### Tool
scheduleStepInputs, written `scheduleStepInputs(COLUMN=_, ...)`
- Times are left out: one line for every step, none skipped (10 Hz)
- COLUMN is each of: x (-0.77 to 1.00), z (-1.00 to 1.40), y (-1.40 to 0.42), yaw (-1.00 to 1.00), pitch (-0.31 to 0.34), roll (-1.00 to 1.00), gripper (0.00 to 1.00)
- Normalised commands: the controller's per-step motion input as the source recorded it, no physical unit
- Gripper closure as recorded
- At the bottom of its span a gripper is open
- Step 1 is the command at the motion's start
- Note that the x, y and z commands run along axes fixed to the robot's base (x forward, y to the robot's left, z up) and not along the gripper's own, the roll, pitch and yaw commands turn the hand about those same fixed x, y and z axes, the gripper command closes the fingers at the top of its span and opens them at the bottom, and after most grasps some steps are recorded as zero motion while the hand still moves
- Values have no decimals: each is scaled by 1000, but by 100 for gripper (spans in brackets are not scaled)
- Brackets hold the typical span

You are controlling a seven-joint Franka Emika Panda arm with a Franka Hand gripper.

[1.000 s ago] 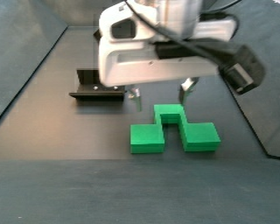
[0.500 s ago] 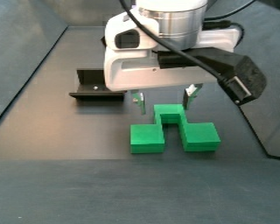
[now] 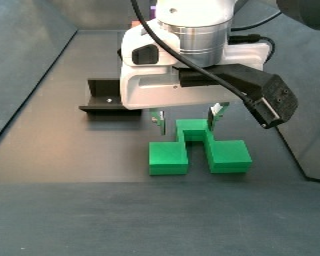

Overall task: Pick up the green object. Move up. Place the green object on the fixture. Regrasp the green object. Move to above the board. Insert the green object.
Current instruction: Pick up the green object.

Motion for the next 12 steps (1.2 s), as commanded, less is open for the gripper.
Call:
scheduleStepInputs(x=0, z=-83, y=0, yaw=0, pitch=-41, roll=-117, gripper=0)
scheduleStepInputs(x=0, z=0, y=-23, yaw=-11, pitch=0, roll=-96, gripper=0)
scheduleStepInputs(x=-83, z=309, y=-43, yaw=0, pitch=0, roll=-27, gripper=0)
scheduleStepInputs(x=-71, z=191, y=-11, yaw=0, pitch=27, roll=0, gripper=0)
scheduleStepInputs(x=-60, z=0, y=0, yaw=0, pitch=26, roll=0, gripper=0)
scheduleStepInputs(x=0, z=-206, y=-3, yaw=0, pitch=0, roll=0, gripper=0)
scheduleStepInputs(x=-37, z=-420, y=-49, yaw=0, pitch=-9, roll=4, gripper=0)
scheduleStepInputs(x=-180, z=-434, y=-114, yaw=0, pitch=0, roll=0, gripper=0)
scheduleStepInputs(x=-166, z=-126, y=-77, yaw=0, pitch=7, roll=0, gripper=0)
scheduleStepInputs(x=0, z=-77, y=-80, yaw=0, pitch=0, roll=0, gripper=0)
scheduleStepInputs(x=149, z=-63, y=0, yaw=0, pitch=17, roll=1, gripper=0)
scheduleStepInputs(x=54, z=0, y=0, yaw=0, pitch=19, roll=0, gripper=0)
